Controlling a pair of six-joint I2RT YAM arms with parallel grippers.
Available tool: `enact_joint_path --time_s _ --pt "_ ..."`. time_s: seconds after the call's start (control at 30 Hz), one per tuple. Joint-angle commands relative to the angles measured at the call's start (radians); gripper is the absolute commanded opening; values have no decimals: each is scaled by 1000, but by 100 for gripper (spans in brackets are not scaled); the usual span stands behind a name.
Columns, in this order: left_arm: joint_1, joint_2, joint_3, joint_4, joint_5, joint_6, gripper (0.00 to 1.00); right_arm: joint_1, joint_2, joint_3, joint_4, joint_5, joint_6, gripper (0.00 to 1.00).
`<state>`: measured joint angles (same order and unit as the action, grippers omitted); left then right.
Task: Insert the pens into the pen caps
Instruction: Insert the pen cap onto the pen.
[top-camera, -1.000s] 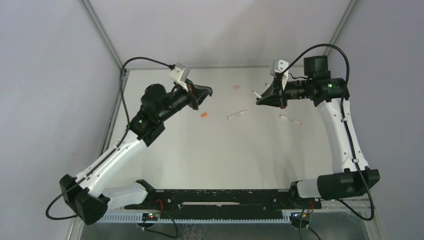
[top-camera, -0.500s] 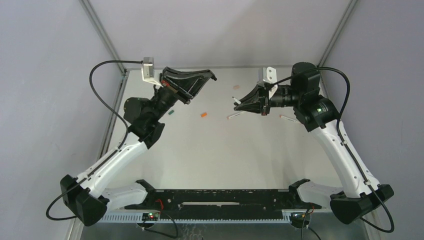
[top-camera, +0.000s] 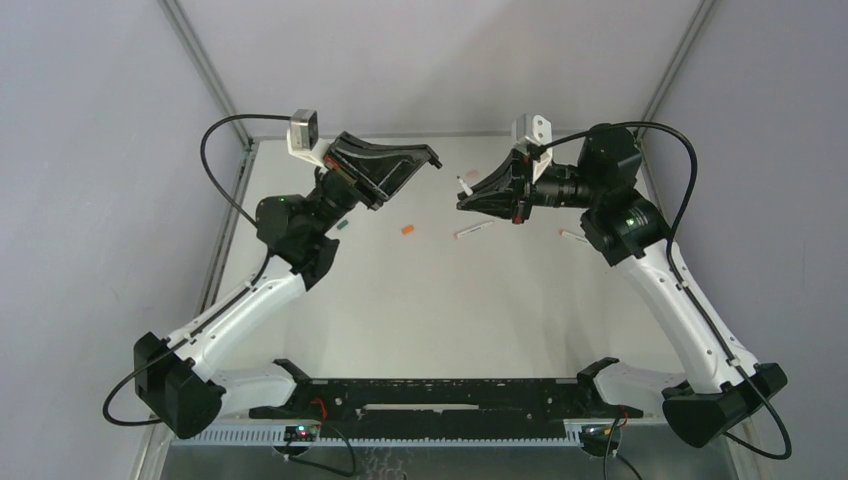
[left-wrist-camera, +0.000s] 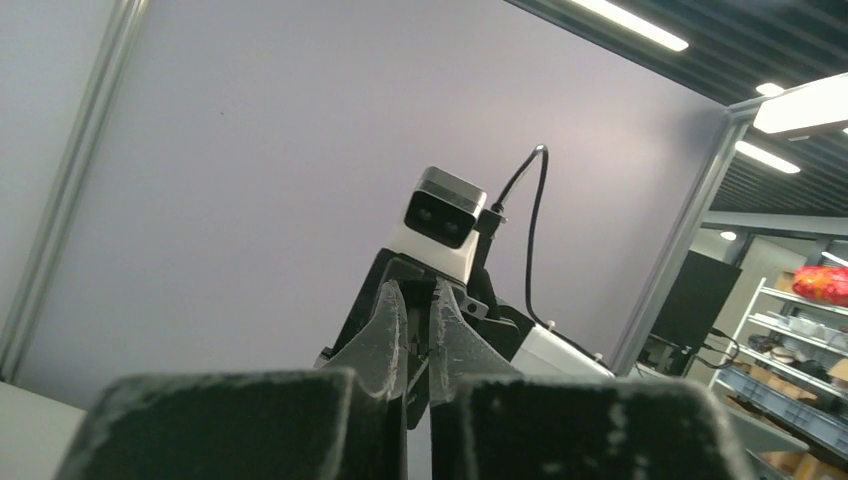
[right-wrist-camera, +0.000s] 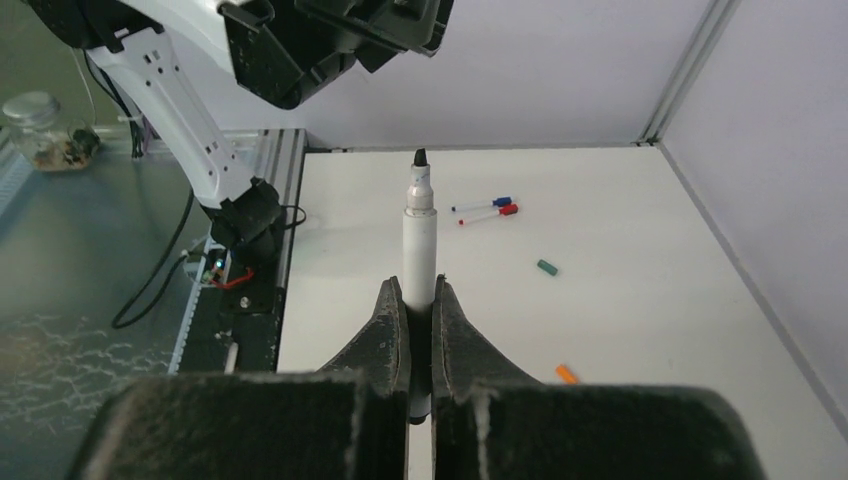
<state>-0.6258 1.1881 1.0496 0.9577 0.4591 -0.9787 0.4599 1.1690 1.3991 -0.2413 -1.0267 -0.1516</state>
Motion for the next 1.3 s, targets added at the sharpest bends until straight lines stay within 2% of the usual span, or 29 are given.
enact_joint_path --time_s 0.0,0.57,1.27 --pt "3 6 -17 47 34 -29 0 12 -5 0 73 36 106 0" --pt "-9 10 -14 -21 53 49 0 50 27 24 46 39 209 0" --pt "-8 -31 -31 -116 26 136 0 51 46 51 14 24 193 0"
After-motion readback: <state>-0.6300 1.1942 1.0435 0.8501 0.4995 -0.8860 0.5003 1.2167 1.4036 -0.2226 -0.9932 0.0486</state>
